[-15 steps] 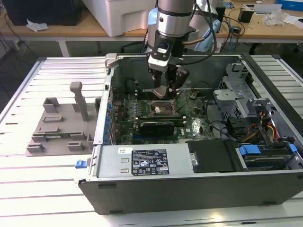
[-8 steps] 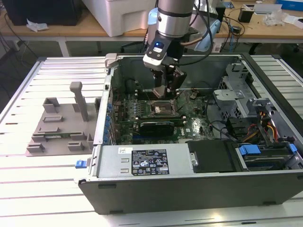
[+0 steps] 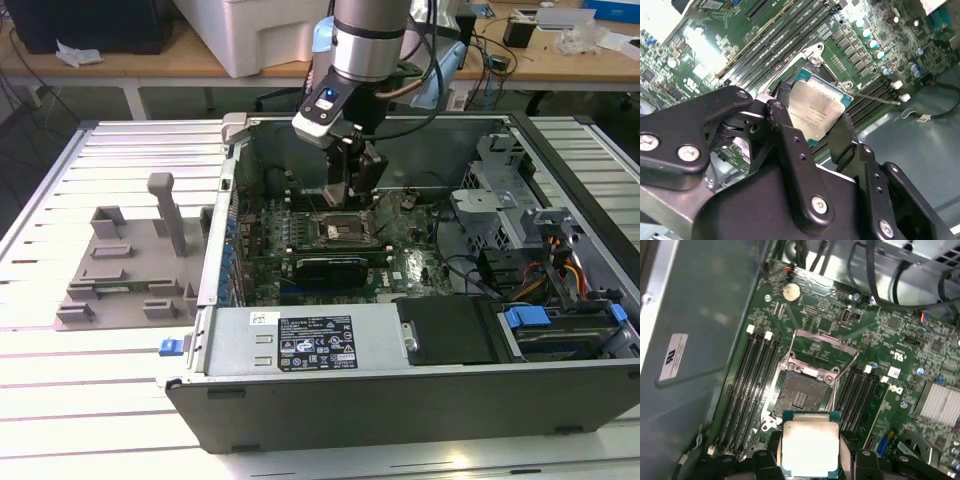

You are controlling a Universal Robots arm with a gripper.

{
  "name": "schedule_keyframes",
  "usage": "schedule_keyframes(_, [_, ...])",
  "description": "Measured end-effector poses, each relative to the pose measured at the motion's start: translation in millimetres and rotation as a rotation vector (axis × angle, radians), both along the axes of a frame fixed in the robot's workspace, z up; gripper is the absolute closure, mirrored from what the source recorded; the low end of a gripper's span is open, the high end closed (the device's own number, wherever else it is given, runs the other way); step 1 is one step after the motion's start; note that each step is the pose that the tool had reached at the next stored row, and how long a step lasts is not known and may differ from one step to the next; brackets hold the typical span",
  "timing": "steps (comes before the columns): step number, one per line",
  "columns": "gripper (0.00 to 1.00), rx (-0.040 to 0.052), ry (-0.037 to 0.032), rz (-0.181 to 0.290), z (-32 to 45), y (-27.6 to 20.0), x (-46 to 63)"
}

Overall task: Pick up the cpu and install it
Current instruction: 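Place the cpu into insertion slot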

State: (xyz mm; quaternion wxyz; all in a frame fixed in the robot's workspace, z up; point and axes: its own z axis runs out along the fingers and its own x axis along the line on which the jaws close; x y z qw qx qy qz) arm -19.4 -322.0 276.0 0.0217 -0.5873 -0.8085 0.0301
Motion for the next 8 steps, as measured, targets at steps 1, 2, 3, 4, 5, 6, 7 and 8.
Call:
schedule_keyframes(1, [0.46,-0.0001,0.0002,-0.023,-2.9,0.0,0.6])
schedule_keyframes(2, [0.46,-0.0001,0.0006,-0.036,-5.1,0.0,1.2])
schedule_keyframes(3, [0.46,-0.0002,0.001,-0.047,-6.8,0.0,1.7])
schedule_keyframes(4, [0.46,-0.0002,0.0014,-0.058,-8.6,0.0,2.1])
schedule_keyframes(5, [0.46,-0.0002,0.0019,-0.09,-13.4,0.0,3.0])
schedule_keyframes(6, [0.46,-0.0001,0.0027,-0.13,-19.2,0.0,3.9])
schedule_keyframes(7, [0.46,-0.0001,0.003,-0.142,-21.0,0.0,4.2])
schedule_keyframes(8, [0.46,-0.0002,0.0034,-0.161,-23.5,0.0,4.6])
